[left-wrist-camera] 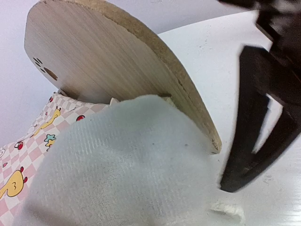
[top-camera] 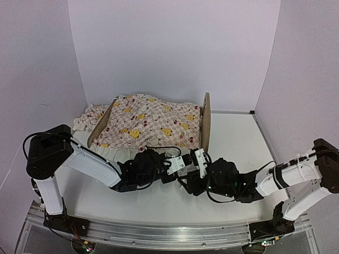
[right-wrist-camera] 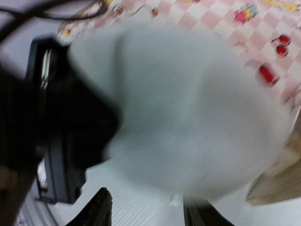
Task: Set up the pet bed
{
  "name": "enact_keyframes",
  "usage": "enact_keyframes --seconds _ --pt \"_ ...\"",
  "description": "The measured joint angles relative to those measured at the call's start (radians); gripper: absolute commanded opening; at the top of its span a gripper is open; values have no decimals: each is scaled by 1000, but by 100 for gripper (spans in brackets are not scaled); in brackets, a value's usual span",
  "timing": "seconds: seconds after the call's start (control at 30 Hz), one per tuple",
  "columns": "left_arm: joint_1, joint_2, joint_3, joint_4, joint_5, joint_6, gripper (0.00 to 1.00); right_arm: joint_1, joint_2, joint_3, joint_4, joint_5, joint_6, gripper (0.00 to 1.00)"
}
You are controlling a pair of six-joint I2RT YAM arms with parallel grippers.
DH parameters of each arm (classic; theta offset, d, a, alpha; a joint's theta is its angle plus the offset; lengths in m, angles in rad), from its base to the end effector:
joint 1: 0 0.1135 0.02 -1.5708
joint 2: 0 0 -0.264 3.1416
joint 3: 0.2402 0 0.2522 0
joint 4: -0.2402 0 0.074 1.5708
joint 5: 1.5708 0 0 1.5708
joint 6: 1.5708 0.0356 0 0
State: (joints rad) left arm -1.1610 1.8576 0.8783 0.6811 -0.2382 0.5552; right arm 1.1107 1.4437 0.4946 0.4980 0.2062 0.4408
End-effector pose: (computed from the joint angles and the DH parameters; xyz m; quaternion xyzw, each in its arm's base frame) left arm 0.1610 -0.3497 0.1649 0.5581 0.5756 -0.0848 0.5917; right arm 0.1291 0.2440 0.1637 -0.2254 0.8140 0.3076 0.4382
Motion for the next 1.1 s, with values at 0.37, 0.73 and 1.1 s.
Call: enact_keyframes --seconds 0.37,0.73,1.1 --pt "3 -7 0 18 6 -39 0 101 91 -11 -117 108 228 66" --pt "3 -18 0 15 5 -68 0 100 318 53 70 257 172 23" --pt "-29 -196 9 -11 -56 -166 0 96 179 -52 55 373 210 0"
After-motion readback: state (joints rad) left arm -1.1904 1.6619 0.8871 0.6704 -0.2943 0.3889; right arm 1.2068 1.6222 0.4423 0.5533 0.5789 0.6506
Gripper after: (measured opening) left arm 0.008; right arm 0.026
